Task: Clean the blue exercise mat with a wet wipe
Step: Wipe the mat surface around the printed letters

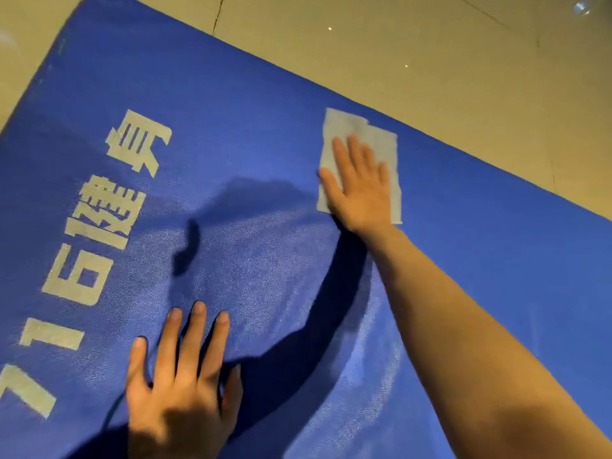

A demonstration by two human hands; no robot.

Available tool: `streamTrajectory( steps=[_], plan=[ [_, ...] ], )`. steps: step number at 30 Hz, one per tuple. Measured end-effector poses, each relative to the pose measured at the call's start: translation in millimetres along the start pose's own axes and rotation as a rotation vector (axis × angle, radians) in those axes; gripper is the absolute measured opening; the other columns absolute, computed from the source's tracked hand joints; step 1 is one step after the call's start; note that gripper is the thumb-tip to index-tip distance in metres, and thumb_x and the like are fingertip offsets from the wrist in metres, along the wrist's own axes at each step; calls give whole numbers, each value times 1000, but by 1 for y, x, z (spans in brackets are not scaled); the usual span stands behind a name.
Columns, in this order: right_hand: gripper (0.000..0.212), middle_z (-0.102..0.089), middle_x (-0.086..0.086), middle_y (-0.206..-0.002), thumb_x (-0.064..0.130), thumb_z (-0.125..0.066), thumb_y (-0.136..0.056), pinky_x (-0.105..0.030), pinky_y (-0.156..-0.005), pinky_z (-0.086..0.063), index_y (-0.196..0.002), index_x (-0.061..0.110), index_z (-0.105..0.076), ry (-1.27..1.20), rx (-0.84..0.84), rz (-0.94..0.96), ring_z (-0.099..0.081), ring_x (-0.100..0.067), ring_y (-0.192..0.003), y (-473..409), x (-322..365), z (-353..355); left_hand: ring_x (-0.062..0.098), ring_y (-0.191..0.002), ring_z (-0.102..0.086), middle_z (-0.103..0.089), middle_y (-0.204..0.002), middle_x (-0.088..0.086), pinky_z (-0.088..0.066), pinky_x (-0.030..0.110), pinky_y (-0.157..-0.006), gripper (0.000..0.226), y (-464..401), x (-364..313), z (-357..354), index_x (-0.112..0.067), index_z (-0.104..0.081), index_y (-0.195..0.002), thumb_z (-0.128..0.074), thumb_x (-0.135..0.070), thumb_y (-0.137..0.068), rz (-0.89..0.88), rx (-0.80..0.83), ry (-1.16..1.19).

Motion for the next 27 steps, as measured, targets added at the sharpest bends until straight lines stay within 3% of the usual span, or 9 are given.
streamTrajectory(
  steps=[4, 9, 11, 15, 19, 21, 23, 27],
  plan=[
    [61, 1, 4, -165, 53, -23, -103, -48, -121, 3, -157, 31, -6, -50, -44, -457, 3, -19, -151, 56, -101, 10, 33, -136, -43, -47, -148, 16, -30, 60, -108, 53, 0, 0, 2, -10, -58, -137, -42, -35, -93, 9, -16, -7],
    [61, 1, -1, -165, 49, -20, -104, -52, -119, 1, -157, 25, -4, -149, -115, -766, 1, -24, -151, 85, -75, -9, 34, -138, -41, -45, -150, 17, -28, 60, -110, 52, 2, 1, 2, -9, -56, -139, -43, -34, -96, -15, -5, -27],
    [62, 4, -2, -165, 51, -18, -104, -52, -119, 3, -157, 24, -1, -107, -89, -637, 5, -25, -151, 92, -30, -24, 34, -139, -39, -44, -151, 16, -26, 60, -111, 53, 1, 3, 2, -10, -54, -141, -41, -35, -96, -2, 24, 1],
    [72, -3, 0, -165, 61, -8, -96, -47, -118, 9, -157, 24, -14, -79, -73, -72, 4, -25, -151, 139, 58, -50, 33, -141, -35, -41, -153, 13, -22, 58, -113, 55, 1, 4, 2, -14, -43, -146, -36, -36, -96, 4, 68, 38],
    [64, -15, -3, -164, 56, -28, -102, -57, -118, -9, -154, 20, -30, 21, 14, 394, -9, -28, -151, 214, 46, -59, 32, -141, -38, -45, -151, 10, -22, 54, -114, 50, -3, 9, 9, -15, -48, -144, -36, -28, -97, 18, 76, 89],
    [72, -14, 0, -164, 66, -34, -97, -59, -117, -10, -155, 25, -27, 79, 52, 425, -9, -27, -151, 243, 10, -56, 30, -139, -40, -50, -148, 10, -23, 50, -114, 49, -3, 9, 15, -11, -57, -137, -38, -27, -96, 33, 85, 166],
    [79, -12, 2, -165, 75, -32, -92, -59, -116, -9, -156, 30, -21, 128, 61, 323, -8, -26, -152, 247, -28, -48, 32, -138, -40, -52, -146, 12, -24, 49, -113, 51, 0, 24, 23, -8, -61, -134, -39, -31, -95, 4, 111, 167],
    [84, 2, 8, -164, 82, -16, -85, -52, -119, 4, -155, 37, -5, 79, 66, -41, 6, -19, -152, 204, -57, -35, 48, -139, -35, -32, -157, 20, -29, 67, -107, 60, 17, 102, 32, -12, -40, -151, -35, -43, -100, 0, 193, 3]
  ],
)
Point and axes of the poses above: each hand's wrist, its own y-axis away from the middle knuckle, its own z-axis out of the back of the hand, x = y × z, the point moved 4 cm from there along -y, towards the middle knuckle
